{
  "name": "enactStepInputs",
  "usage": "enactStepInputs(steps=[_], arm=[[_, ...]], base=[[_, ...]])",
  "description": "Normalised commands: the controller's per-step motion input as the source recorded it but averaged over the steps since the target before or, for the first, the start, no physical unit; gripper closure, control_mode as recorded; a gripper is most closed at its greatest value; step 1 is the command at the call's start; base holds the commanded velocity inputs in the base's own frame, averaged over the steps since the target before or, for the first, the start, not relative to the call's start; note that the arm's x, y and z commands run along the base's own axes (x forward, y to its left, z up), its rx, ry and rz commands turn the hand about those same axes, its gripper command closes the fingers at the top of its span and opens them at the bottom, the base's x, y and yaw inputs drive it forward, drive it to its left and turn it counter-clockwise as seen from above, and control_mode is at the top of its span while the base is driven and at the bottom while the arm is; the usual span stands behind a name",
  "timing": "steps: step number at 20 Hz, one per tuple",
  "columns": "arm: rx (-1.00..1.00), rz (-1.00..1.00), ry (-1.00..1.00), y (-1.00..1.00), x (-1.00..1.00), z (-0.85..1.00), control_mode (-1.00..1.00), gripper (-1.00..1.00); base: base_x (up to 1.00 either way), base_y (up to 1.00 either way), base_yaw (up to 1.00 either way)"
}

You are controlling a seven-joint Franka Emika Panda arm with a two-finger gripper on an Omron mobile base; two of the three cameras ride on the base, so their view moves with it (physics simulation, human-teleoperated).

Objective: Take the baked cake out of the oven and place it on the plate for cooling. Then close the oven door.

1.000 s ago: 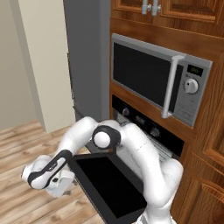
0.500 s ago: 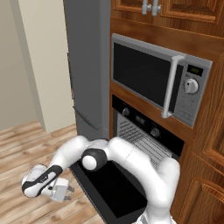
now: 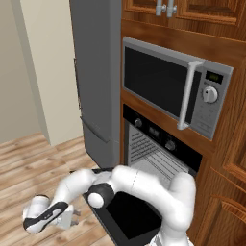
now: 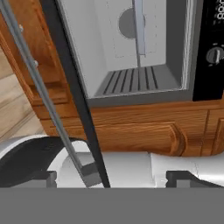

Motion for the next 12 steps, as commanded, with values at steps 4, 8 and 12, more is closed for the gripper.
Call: enactStepInputs(steps=[4, 8, 12], arm=[[0.00, 0.25, 0.00, 0.00, 0.24, -0.44, -1.00, -1.00], [0.00, 0.19, 0.00, 0.00, 0.32, -0.57, -1.00, -1.00], [0.00, 0.10, 0.00, 0.00, 0.29, -0.56, -1.00, -1.00]], base=[[0.00, 0.00, 0.00], [0.00, 0.00, 0.00], [0.00, 0.00, 0.00]])
